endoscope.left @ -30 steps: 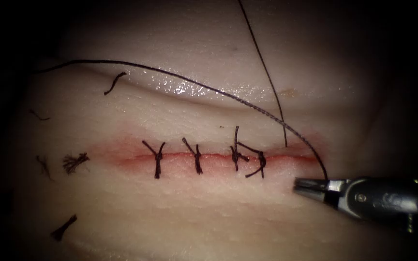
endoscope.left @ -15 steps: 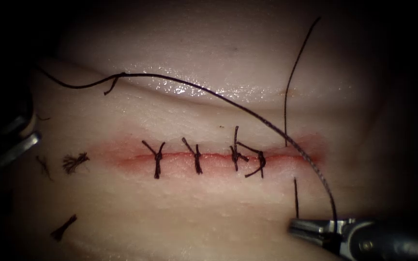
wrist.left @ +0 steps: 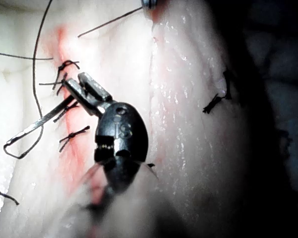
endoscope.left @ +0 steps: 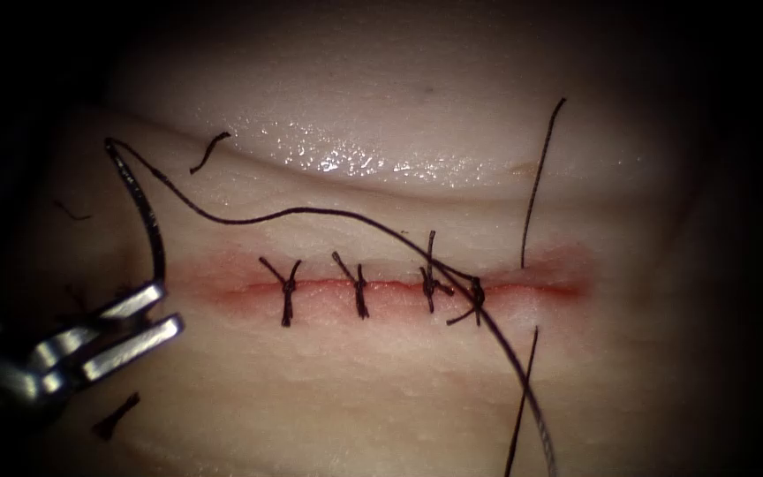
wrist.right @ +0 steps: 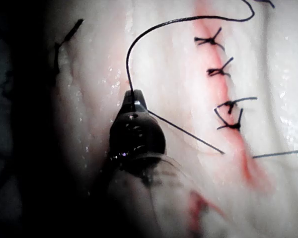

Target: Wound Closure

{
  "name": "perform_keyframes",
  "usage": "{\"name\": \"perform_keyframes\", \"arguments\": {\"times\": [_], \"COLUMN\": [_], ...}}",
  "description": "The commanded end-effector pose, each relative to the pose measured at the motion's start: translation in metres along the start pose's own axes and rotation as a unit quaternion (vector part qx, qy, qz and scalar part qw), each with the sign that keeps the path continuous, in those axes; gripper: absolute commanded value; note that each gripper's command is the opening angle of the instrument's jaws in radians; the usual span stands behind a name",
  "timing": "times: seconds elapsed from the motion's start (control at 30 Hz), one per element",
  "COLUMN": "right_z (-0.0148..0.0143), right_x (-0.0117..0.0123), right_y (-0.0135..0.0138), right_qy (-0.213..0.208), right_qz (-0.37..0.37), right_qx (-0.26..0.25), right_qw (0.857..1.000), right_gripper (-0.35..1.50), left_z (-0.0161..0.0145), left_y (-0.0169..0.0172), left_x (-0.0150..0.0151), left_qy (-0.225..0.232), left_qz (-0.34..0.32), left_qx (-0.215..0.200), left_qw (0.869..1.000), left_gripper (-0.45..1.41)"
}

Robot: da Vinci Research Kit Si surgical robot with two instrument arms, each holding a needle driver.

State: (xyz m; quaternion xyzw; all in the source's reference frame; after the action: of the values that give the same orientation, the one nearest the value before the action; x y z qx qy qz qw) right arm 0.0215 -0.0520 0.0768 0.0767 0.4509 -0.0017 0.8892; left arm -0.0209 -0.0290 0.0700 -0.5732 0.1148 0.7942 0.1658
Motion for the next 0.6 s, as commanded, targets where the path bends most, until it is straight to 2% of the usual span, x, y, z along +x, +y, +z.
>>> {"name": "perform_keyframes", "arguments": {"times": [0.03,0.27,0.3,0.33,0.37,0.4,0.47,0.5,0.53,0.57,0.6], "right_z": [0.001,0.0011,0.0012,0.0012,0.001,0.0008,-0.0001,-0.0014,-0.0014,-0.0023,-0.005], "right_x": [0.0008,0.002,0.0018,0.0018,0.0012,0.0009,-0.0002,-0.0014,-0.0014,-0.0022,-0.0044], "right_y": [-0.0011,-0.0019,-0.0016,-0.0016,-0.0008,-0.0005,0.0007,0.0022,0.0022,0.0033,0.0062], "right_qy": [0.001,0.004,0.0,0.0,-0.011,-0.02,-0.041,-0.068,-0.068,-0.083,-0.115], "right_qz": [-0.002,-0.004,-0.006,-0.006,-0.001,0.002,0.011,0.013,0.013,0.015,0.025], "right_qx": [0.008,0.019,0.022,0.022,0.026,0.022,0.013,0.003,0.003,-0.008,-0.025], "right_qw": [1.0,1.0,1.0,1.0,1.0,1.0,0.999,0.998,0.998,0.996,0.993], "right_gripper": [-0.35,-0.35,-0.1,-0.1,0.96,1.18,1.36,1.43,1.43,1.46,1.48], "left_z": [0.0006,0.0013,0.0014,0.0014,0.0013,0.0013,0.0012,0.0012,0.0012,0.0011,0.0011], "left_y": [0.0008,0.0018,0.0019,0.0019,0.002,0.0021,0.0022,0.0023,0.0023,0.0024,0.0025], "left_x": [-0.0005,-0.0008,-0.0009,-0.0009,-0.001,-0.0011,-0.0012,-0.0013,-0.0013,-0.0013,-0.0014], "left_qy": [0.001,0.001,0.001,0.001,0.001,0.001,0.001,0.0,0.0,0.0,-0.001], "left_qz": [0.0,0.004,0.005,0.005,0.006,0.007,0.008,0.008,0.008,0.009,0.01], "left_qx": [-0.003,-0.02,-0.023,-0.023,-0.027,-0.029,-0.031,-0.032,-0.032,-0.033,-0.036], "left_qw": [1.0,1.0,1.0,1.0,1.0,1.0,1.0,0.999,0.999,0.999,0.999], "left_gripper": [-0.45,-0.45,-0.45,-0.45,-0.45,-0.45,-0.45,-0.45,-0.45,-0.45,-0.45]}}
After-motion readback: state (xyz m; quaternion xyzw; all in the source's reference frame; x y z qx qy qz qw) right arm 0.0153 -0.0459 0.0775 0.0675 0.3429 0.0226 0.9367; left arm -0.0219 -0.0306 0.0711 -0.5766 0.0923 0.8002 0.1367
